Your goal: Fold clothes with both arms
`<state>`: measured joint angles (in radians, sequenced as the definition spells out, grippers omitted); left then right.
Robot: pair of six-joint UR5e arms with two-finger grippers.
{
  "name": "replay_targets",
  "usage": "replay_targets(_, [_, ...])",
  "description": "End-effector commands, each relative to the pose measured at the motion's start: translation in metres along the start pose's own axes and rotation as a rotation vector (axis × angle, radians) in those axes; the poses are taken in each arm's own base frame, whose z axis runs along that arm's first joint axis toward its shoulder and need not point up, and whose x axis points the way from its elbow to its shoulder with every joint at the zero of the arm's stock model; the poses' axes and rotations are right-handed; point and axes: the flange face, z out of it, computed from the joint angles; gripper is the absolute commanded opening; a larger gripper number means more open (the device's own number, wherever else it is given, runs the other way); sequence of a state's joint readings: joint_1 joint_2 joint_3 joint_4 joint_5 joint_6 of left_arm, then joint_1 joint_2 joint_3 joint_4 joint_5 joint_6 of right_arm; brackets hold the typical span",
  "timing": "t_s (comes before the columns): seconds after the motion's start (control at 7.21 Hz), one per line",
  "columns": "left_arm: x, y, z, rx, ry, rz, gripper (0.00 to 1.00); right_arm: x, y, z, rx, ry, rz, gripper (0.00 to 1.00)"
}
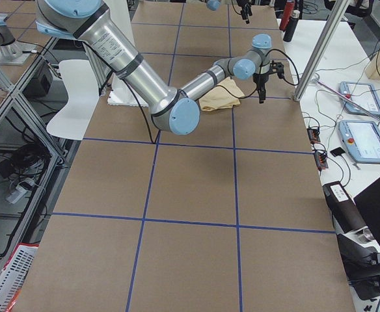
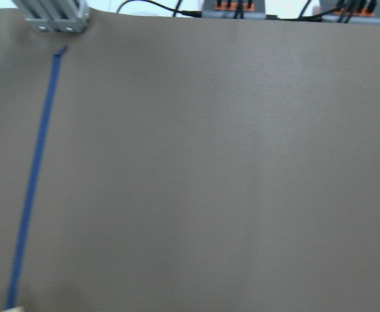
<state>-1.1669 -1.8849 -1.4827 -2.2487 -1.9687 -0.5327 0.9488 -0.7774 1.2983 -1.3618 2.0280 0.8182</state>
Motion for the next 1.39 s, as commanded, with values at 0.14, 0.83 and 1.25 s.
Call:
replay_targets(0.14, [-0.014, 0.016, 0.007, -0.028, -0.012, -0.003, 0.99, 0.160, 0.016, 0.026, 0.003, 0.077, 0.037, 1.00])
replay_targets(0.83, [-0.131, 0.042, -0.041, -0.124, -0.068, 0.123, 0.99, 0.382, 0.030, -0.042, -0.045, 0.082, 0.007, 1.00])
replay_targets(1.25, [-0.237, 0.050, -0.095, -0.303, -0.172, 0.116, 0.99, 0.530, 0.094, -0.082, -0.115, 0.048, -0.103, 1.00])
